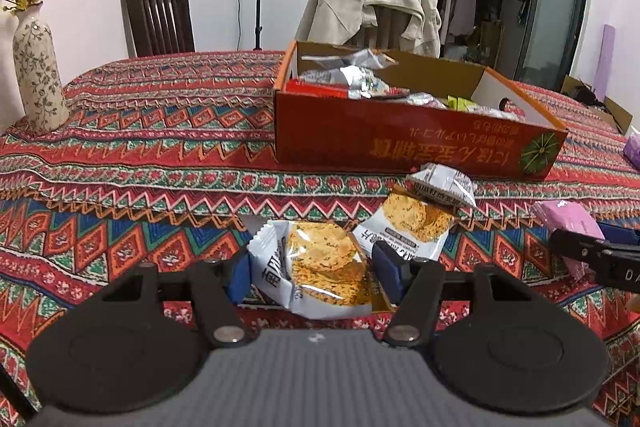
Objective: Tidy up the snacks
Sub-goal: 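Carry the pink packet and cracker packet into the box and open both grippers, then withdraw both grippers from the box toward the last packets on the table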
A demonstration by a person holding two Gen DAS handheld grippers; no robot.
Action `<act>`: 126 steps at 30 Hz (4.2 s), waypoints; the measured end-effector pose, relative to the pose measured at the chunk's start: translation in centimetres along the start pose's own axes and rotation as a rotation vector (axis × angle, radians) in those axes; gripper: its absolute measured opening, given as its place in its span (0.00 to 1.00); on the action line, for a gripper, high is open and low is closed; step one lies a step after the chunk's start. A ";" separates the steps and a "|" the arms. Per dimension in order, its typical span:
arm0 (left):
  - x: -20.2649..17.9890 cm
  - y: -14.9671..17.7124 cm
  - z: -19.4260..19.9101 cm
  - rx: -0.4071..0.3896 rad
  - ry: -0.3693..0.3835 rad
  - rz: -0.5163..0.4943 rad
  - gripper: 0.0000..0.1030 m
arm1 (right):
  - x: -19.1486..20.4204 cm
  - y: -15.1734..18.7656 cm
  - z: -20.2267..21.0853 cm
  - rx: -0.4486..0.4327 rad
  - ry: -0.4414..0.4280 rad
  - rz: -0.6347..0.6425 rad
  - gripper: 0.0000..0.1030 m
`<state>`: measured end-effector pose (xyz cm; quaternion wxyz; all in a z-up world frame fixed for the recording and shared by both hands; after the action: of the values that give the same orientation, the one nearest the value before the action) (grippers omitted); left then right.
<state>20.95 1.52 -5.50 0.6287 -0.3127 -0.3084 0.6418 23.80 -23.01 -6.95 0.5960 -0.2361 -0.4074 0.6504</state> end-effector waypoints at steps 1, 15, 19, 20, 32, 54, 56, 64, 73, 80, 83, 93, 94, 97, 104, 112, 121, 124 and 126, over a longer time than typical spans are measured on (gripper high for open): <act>0.1 -0.1 0.2 -0.006 0.000 0.002 0.61 | 0.2 -0.1 0.1 -0.007 -0.001 0.008 0.74; -0.4 -2.5 3.1 -0.097 0.033 0.008 0.61 | 2.1 -1.9 3.2 -0.113 -0.030 0.058 0.74; -1.1 -4.4 3.4 -0.133 0.045 -0.004 0.61 | 2.4 -3.6 4.1 -0.145 -0.015 0.064 0.74; -1.3 -5.0 3.4 -0.138 0.048 -0.005 0.61 | 2.4 -4.1 4.3 -0.153 -0.010 0.066 0.74; -3.3 -13.1 1.4 -0.224 0.030 0.003 0.61 | 2.0 -12.1 1.6 -0.209 0.028 0.022 0.74; -2.2 -17.1 -10.9 -0.225 -0.058 0.071 0.62 | 0.0 -15.6 -10.8 -0.168 0.075 -0.019 0.74; -2.1 -17.0 -10.9 -0.238 -0.050 0.067 0.67 | -0.1 -15.4 -10.7 -0.165 0.068 -0.014 0.75; -1.4 -17.4 -9.2 -0.321 -0.027 0.111 1.00 | -0.4 -15.1 -10.7 -0.150 0.033 -0.030 1.00; -1.7 -17.8 -7.5 -0.355 -0.018 0.113 1.00 | -0.2 -15.6 -9.9 -0.175 0.028 -0.030 1.00; -2.0 -18.0 -5.1 -0.332 -0.004 0.102 1.00 | 0.5 -15.8 -7.8 -0.187 0.040 -0.017 1.00; -1.5 -17.5 -4.1 -0.314 -0.010 0.094 1.00 | 0.8 -15.5 -6.9 -0.180 0.045 -0.005 1.00; 0.7 -13.9 -0.5 -0.258 0.000 0.098 1.00 | 1.8 -12.6 -3.1 -0.153 0.050 0.029 1.00; 0.9 -13.4 -0.2 -0.256 -0.003 0.093 1.00 | 1.9 -12.1 -2.8 -0.148 0.050 0.033 1.00; 1.5 -12.1 0.5 -0.242 -0.009 0.083 1.00 | 2.2 -10.9 -1.9 -0.135 0.050 0.040 1.00; 2.2 -8.7 0.6 -0.174 -0.004 0.063 1.00 | 2.5 -7.5 -0.8 -0.090 0.060 0.074 1.00; 1.7 -4.7 -1.1 -0.076 0.022 0.025 1.00 | 1.9 -3.9 -1.0 -0.040 0.046 0.076 1.00; -0.6 -3.6 -2.7 -0.028 0.060 -0.020 1.00 | 0.2 -1.9 -2.6 0.018 0.036 0.003 1.00; -2.0 -3.0 -3.7 0.005 0.081 -0.045 1.00 | 0.0 -1.7 -2.5 0.010 0.039 -0.002 1.00; -2.7 -2.4 -4.6 0.042 0.077 -0.069 1.00 | 0.0 -1.6 -2.5 0.012 0.042 -0.002 1.00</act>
<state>26.08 -1.17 -6.42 0.6683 -0.3131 -0.2808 0.6136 26.68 -22.47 -7.05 0.6064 -0.2456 -0.3911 0.6474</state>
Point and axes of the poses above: each gripper's, at about its wrist camera, not at the fingertips, and z roughly against the way its jaws point, x to its left, y to its underside, the point moved 8 cm from there along -z, roughly the way its jaws point, and after that the axes turned 3 degrees about -z, right-handed, at the moved point
